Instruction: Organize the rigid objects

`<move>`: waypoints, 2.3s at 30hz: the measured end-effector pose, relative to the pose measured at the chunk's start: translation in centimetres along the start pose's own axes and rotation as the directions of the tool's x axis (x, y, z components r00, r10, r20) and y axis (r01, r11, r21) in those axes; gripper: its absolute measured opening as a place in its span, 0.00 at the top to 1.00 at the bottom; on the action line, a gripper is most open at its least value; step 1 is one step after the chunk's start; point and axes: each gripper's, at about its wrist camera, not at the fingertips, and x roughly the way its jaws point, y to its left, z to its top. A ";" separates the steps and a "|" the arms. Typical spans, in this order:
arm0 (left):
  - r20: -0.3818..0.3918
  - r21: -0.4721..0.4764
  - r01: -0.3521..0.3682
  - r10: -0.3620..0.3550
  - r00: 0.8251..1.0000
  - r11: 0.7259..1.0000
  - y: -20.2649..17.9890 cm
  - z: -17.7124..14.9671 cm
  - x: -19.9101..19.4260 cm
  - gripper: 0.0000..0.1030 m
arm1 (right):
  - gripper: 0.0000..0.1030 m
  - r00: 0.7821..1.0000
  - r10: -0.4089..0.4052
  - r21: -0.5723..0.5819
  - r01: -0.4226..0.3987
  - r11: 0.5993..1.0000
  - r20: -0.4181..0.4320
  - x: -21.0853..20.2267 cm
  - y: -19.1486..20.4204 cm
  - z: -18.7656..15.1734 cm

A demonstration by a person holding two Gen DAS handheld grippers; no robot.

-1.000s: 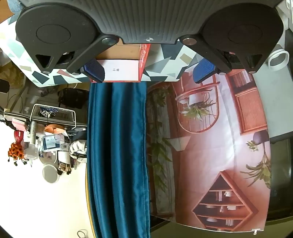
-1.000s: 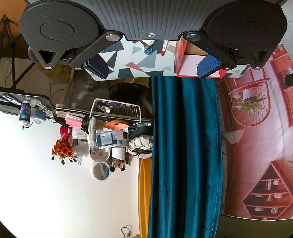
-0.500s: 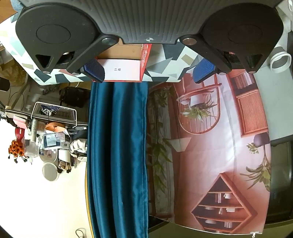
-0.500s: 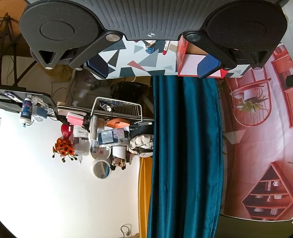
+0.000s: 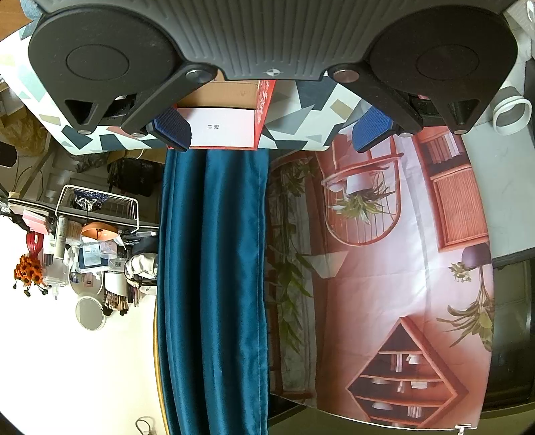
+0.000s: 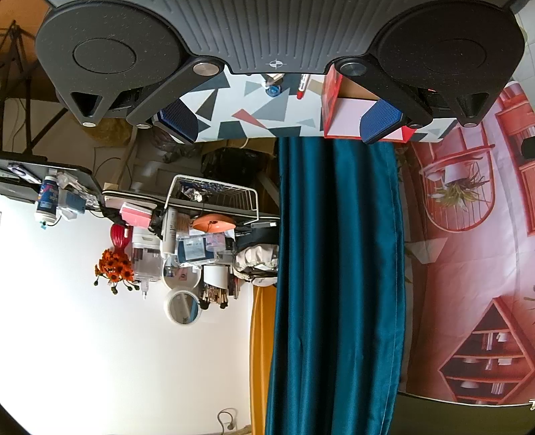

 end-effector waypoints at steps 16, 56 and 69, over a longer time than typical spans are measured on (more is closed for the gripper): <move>-0.002 0.004 0.001 -0.001 1.000 1.000 -0.2 0.1 0.0 0.00 | 0.00 1.000 -0.002 -0.002 0.002 1.000 -0.001 0.1 0.0 0.2; -0.012 -0.012 0.013 -0.014 1.000 1.000 0.3 0.1 0.3 0.00 | 0.00 1.000 -0.007 0.001 0.007 1.000 -0.003 0.2 0.1 0.0; -0.037 -0.020 -0.011 0.010 0.999 1.000 0.7 0.0 2.1 0.00 | 0.00 0.999 -0.003 0.013 0.003 1.000 -0.032 1.7 -0.5 -0.4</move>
